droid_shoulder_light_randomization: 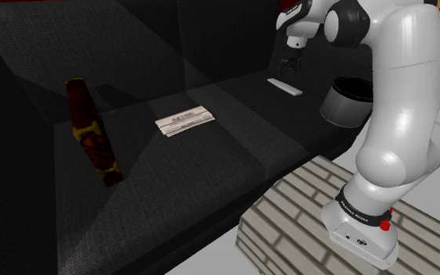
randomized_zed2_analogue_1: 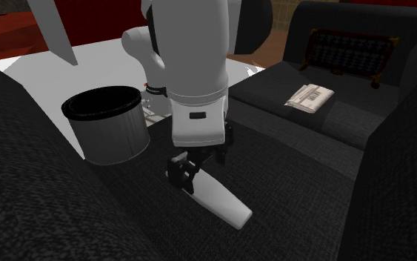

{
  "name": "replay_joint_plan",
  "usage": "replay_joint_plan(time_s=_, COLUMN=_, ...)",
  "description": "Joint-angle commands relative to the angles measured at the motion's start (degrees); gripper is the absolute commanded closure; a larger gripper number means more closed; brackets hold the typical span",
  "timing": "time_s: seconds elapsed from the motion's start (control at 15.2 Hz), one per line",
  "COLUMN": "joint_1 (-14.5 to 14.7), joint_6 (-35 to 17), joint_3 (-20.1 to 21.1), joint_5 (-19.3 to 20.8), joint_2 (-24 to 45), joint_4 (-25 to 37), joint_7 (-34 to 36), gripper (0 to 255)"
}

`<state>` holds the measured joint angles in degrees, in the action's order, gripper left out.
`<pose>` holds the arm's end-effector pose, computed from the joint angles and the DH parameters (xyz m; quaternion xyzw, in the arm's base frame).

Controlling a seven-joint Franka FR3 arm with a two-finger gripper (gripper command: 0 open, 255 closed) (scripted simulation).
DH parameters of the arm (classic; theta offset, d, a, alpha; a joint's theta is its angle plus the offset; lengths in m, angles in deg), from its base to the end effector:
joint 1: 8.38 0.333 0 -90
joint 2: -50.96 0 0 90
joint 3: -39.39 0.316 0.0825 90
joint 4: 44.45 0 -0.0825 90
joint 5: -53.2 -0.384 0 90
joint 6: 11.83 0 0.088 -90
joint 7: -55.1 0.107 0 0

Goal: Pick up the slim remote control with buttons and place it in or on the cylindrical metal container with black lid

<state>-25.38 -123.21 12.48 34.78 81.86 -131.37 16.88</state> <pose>0.5421 -0.4230 0.3700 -0.9955 0.0864 -0.0012 0.0387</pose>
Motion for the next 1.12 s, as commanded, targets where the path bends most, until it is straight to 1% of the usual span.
replay_joint_plan(time_s=0.0, joint_1=-0.67, joint_6=-0.14, joint_3=0.38, joint_5=-0.70, joint_2=1.63, joint_4=1.35, joint_7=-0.41, gripper=0)
replay_joint_plan(time_s=0.4, joint_1=-0.58, joint_6=-4.20, joint_3=1.03, joint_5=-1.72, joint_2=3.32, joint_4=-1.20, joint_7=-1.09, gripper=0)
replay_joint_plan(time_s=0.92, joint_1=-0.58, joint_6=-4.19, joint_3=1.03, joint_5=-1.72, joint_2=3.31, joint_4=-1.20, joint_7=-1.09, gripper=0)
replay_joint_plan(time_s=0.99, joint_1=-0.58, joint_6=-4.19, joint_3=1.03, joint_5=-1.72, joint_2=3.31, joint_4=-1.20, joint_7=-1.09, gripper=255)
replay_joint_plan(time_s=1.06, joint_1=-0.58, joint_6=-4.19, joint_3=1.03, joint_5=-1.72, joint_2=3.31, joint_4=-1.20, joint_7=-1.09, gripper=255)
